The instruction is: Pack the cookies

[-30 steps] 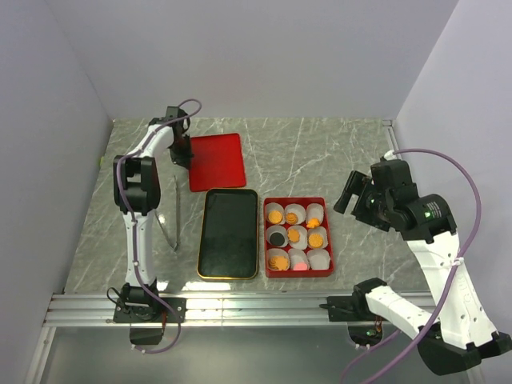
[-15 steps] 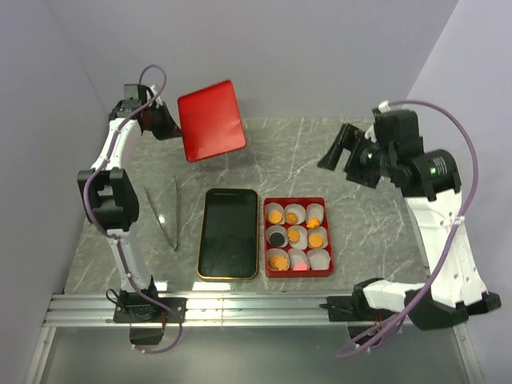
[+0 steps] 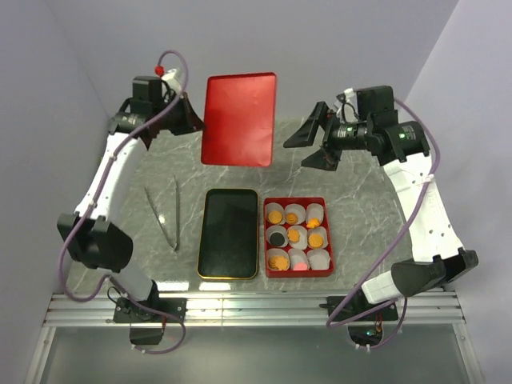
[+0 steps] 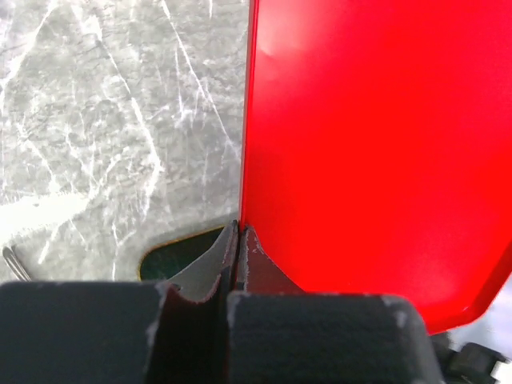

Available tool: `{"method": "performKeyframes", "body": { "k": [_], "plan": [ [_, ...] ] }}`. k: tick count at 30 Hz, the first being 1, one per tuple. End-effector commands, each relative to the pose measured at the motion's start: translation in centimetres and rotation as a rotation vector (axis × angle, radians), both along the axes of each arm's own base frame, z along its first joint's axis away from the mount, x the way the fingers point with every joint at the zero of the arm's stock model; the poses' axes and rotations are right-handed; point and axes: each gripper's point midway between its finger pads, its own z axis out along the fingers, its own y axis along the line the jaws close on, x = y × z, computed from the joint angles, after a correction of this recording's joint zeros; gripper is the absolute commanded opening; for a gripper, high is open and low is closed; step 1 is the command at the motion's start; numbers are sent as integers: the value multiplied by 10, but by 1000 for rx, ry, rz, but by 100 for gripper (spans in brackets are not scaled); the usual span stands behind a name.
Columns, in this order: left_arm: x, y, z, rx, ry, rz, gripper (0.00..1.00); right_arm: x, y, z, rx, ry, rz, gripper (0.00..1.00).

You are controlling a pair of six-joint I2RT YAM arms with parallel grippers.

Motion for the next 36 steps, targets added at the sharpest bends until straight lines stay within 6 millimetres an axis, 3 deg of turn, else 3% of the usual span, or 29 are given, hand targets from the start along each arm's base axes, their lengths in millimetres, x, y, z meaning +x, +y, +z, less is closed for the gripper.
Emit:
{"method": "performKeyframes", "body": {
  "k": [1, 3, 6, 13, 15, 19, 24, 25, 36],
  "plan": [
    [-26, -12, 46, 96, -161, 72, 0, -19, 19, 31, 227, 41, 102, 91],
    [-31, -5, 51, 160, -188, 172, 0, -19, 19, 28, 282, 103, 72, 91],
    [-55, -12, 70, 178, -251, 238, 0, -19, 14, 24, 346, 192, 33, 91],
    [-108, 18, 110, 138, -365, 391, 0, -14, 4, 33, 435, 244, -24, 91],
    [-122, 25, 118, 128, -395, 408, 0, -11, 4, 25, 461, 307, -56, 91],
    [-135, 38, 110, 154, -399, 450, 0, -4, 8, 12, 505, 422, -108, 91],
    [-151, 43, 118, 149, -432, 465, 0, -1, 23, 1, 460, 549, -54, 93],
    [-153, 44, 119, 150, -437, 464, 0, 6, 26, -11, 426, 563, -40, 93],
    [-170, 45, 121, 185, -466, 431, 0, -15, 44, -54, 252, 779, 43, 94]
  ]
}}
